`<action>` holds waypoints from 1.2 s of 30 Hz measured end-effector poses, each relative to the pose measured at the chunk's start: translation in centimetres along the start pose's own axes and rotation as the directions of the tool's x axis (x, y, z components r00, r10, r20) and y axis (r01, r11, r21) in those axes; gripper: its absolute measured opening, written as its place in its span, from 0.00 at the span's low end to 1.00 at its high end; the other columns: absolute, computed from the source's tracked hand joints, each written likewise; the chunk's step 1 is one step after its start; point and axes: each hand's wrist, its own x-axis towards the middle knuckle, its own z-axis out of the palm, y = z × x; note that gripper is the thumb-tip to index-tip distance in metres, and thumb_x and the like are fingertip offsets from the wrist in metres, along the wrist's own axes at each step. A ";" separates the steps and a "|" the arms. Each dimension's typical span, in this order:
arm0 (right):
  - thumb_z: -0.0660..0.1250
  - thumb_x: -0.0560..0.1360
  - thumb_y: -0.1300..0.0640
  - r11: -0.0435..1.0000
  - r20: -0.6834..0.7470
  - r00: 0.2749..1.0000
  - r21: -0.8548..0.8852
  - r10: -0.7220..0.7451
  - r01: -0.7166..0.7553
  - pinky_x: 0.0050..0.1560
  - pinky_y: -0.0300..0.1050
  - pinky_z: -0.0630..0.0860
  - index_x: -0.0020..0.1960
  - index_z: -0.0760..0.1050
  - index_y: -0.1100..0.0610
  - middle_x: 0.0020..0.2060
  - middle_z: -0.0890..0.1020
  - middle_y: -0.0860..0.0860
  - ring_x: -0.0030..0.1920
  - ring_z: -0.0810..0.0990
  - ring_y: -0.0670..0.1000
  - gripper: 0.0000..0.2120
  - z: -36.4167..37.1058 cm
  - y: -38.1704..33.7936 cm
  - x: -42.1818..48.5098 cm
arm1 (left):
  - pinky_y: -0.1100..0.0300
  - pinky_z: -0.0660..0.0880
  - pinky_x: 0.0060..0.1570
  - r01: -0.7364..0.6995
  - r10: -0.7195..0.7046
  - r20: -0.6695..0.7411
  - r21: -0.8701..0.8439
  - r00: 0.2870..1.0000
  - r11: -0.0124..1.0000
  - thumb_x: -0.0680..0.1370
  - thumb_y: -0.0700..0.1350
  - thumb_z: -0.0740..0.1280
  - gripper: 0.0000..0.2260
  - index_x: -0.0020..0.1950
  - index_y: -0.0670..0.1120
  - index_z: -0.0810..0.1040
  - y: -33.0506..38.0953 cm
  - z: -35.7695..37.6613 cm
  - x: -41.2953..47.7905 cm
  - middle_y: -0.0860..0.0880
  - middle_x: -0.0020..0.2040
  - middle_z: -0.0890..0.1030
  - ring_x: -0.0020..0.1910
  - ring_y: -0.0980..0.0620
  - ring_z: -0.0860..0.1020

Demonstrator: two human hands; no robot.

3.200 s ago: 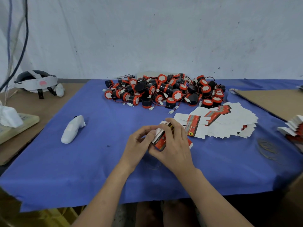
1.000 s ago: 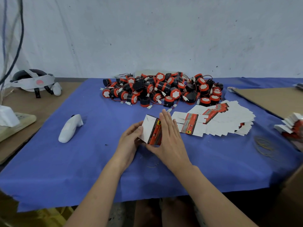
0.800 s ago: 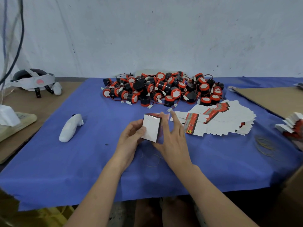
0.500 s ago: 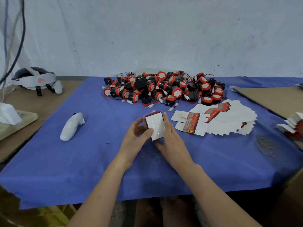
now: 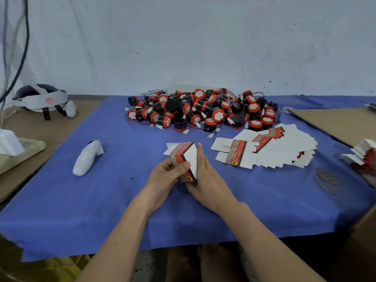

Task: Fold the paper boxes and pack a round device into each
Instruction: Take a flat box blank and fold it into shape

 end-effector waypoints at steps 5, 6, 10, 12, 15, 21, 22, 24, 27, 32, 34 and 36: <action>0.67 0.78 0.50 1.000 0.045 0.999 -0.008 0.018 -0.018 0.74 0.55 0.65 0.79 0.28 0.50 0.80 0.58 0.53 0.76 0.63 0.55 0.50 0.1 0.4 0.0 | 0.53 0.78 0.59 0.020 -0.024 0.058 0.067 0.998 0.998 0.71 0.44 0.71 0.18 0.59 0.40 0.82 -0.3 -0.2 0.0 0.39 0.58 0.83 0.54 0.44 0.82; 0.67 0.78 0.50 1.000 0.057 0.998 -0.014 0.028 -0.028 0.75 0.54 0.64 0.79 0.28 0.51 0.80 0.58 0.53 0.77 0.63 0.55 0.50 0.1 0.4 0.0 | 0.54 0.78 0.59 0.014 -0.018 0.048 0.078 0.999 0.997 0.71 0.44 0.71 0.16 0.58 0.40 0.83 -0.4 -0.2 0.0 0.39 0.57 0.84 0.53 0.44 0.82; 0.66 0.78 0.49 0.998 0.102 0.993 -0.035 0.053 -0.050 0.75 0.53 0.63 0.81 0.31 0.54 0.79 0.61 0.53 0.76 0.63 0.54 0.49 0.0 0.4 0.1 | 0.59 0.80 0.54 -0.095 0.102 -0.017 0.253 0.995 0.963 0.78 0.41 0.70 0.07 0.54 0.48 0.84 -0.8 -0.1 0.0 0.48 0.51 0.86 0.52 0.50 0.83; 0.66 0.77 0.52 0.999 0.093 0.995 -0.024 0.046 -0.044 0.74 0.52 0.64 0.81 0.34 0.53 0.79 0.61 0.52 0.76 0.63 0.53 0.48 -0.1 0.4 0.0 | 0.66 0.78 0.50 -0.182 0.226 -0.051 0.432 0.973 0.883 0.80 0.39 0.67 0.08 0.53 0.51 0.81 -1.0 -0.2 0.3 0.55 0.48 0.85 0.49 0.57 0.82; 0.63 0.79 0.59 0.993 0.014 0.994 0.058 0.105 -0.105 0.67 0.48 0.71 0.82 0.37 0.49 0.77 0.64 0.51 0.69 0.70 0.53 0.43 -0.3 0.7 -0.1 | 0.65 0.71 0.36 -0.241 0.370 -0.017 0.732 0.929 0.638 0.81 0.40 0.64 0.08 0.45 0.50 0.69 -1.2 -0.6 1.1 0.56 0.38 0.78 0.37 0.57 0.74; 0.59 0.81 0.63 0.708 -0.183 0.839 0.643 0.512 -0.292 0.47 0.39 0.75 0.76 0.61 0.46 0.66 0.74 0.46 0.51 0.75 0.44 0.27 -1.5 2.0 0.2 | 0.57 0.61 0.47 -0.396 0.211 0.456 0.877 0.864 -0.272 0.79 0.37 0.62 0.11 0.61 0.45 0.70 -0.7 -0.2 4.6 0.46 0.55 0.79 0.52 0.42 0.75; 0.59 0.81 0.63 0.644 -0.197 0.799 0.710 0.568 -0.283 0.43 0.38 0.74 0.73 0.64 0.44 0.63 0.75 0.45 0.48 0.76 0.45 0.24 -1.7 2.2 0.2 | 0.57 0.61 0.49 -0.409 0.202 0.490 0.847 0.848 -0.339 0.79 0.38 0.63 0.15 0.65 0.44 0.69 -0.5 0.2 5.2 0.45 0.58 0.79 0.53 0.43 0.75; 0.59 0.82 0.63 0.570 -0.199 0.754 0.776 0.626 -0.268 0.42 0.37 0.73 0.70 0.66 0.42 0.60 0.76 0.44 0.49 0.77 0.46 0.22 -1.8 2.7 0.2 | 0.56 0.63 0.55 -0.420 0.202 0.532 0.807 0.823 -0.415 0.81 0.42 0.62 0.16 0.69 0.44 0.68 -0.1 1.1 6.0 0.46 0.61 0.79 0.57 0.44 0.75; 0.58 0.82 0.62 0.569 -0.195 0.769 0.783 0.609 -0.252 0.40 0.32 0.74 0.70 0.65 0.42 0.59 0.75 0.41 0.50 0.77 0.46 0.21 -1.6 2.9 0.2 | 0.54 0.68 0.58 -0.453 0.239 0.590 0.773 0.771 -0.445 0.84 0.50 0.59 0.16 0.69 0.45 0.72 0.9 2.0 6.0 0.47 0.60 0.79 0.57 0.46 0.76; 0.58 0.82 0.62 0.581 -0.202 0.766 0.772 0.610 -0.259 0.33 0.32 0.71 0.72 0.66 0.44 0.60 0.75 0.43 0.45 0.75 0.46 0.22 -1.4 3.1 0.4 | 0.56 0.72 0.52 -0.383 0.581 0.290 0.923 0.760 0.041 0.84 0.49 0.56 0.14 0.63 0.48 0.77 1.9 0.2 4.3 0.52 0.54 0.79 0.52 0.52 0.75; 0.58 0.82 0.62 0.591 -0.190 0.769 0.756 0.611 -0.283 0.32 0.32 0.71 0.73 0.65 0.44 0.62 0.75 0.43 0.45 0.75 0.45 0.22 -1.3 3.1 0.4 | 0.58 0.71 0.54 -0.253 0.560 0.050 0.923 0.827 0.292 0.84 0.47 0.57 0.13 0.65 0.48 0.75 1.3 -1.9 4.2 0.53 0.55 0.78 0.54 0.53 0.74; 0.58 0.83 0.60 0.609 -0.169 0.785 0.733 0.596 -0.304 0.32 0.29 0.71 0.75 0.64 0.45 0.65 0.74 0.43 0.47 0.76 0.42 0.23 -1.2 3.1 0.4 | 0.56 0.72 0.54 -0.108 0.434 -0.089 0.906 0.896 0.410 0.85 0.46 0.56 0.14 0.68 0.47 0.73 0.4 -3.9 4.2 0.51 0.52 0.78 0.56 0.49 0.76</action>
